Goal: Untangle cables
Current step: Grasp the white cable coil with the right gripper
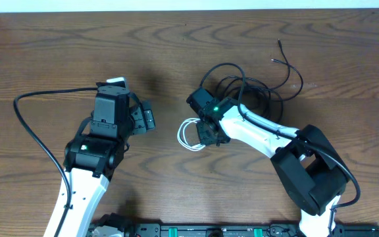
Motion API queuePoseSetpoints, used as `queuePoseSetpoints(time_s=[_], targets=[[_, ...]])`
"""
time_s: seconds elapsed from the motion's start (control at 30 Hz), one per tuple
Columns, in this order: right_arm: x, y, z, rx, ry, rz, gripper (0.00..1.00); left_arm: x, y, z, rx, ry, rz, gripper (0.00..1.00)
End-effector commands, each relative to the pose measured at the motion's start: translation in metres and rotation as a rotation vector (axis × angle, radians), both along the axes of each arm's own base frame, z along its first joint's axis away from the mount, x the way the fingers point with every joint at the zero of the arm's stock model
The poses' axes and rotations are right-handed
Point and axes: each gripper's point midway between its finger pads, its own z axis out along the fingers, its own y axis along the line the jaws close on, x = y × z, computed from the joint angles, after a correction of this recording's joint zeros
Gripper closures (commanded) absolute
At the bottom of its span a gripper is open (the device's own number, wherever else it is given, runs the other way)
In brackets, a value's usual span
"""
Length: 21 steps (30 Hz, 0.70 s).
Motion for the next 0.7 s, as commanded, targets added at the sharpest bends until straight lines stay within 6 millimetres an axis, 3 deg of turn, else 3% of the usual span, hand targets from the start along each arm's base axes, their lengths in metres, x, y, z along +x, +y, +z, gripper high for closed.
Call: queuePoseSetpoints(time_s=[0.0,0.07,0.27,0.4,0.67], targets=[[-0.005,0.003,-0.008,-0.02,0.017,0.005,0.89,0.001,0.004,0.002,0.011,-0.005,0.017,0.08],[-0.004,0.003,-0.008,-0.02,0.017,0.002,0.99,0.001,0.004,0.002,0.011,-0.005,0.017,0.08],[-0.002,-0.004,-0.003,-0.044,0.028,0.038,0.99,0.001,0.004,0.002,0.011,-0.005,0.017,0.08],[-0.007,-0.024,0.001,-0.139,0.052,0.117,0.99,0.001,0.004,0.002,0.011,-0.005,0.017,0.08],[-0.029,-0.065,0.003,-0.271,0.171,0.093,0.99,0.001,0.004,0.002,0.011,-0.005,0.017,0.07]])
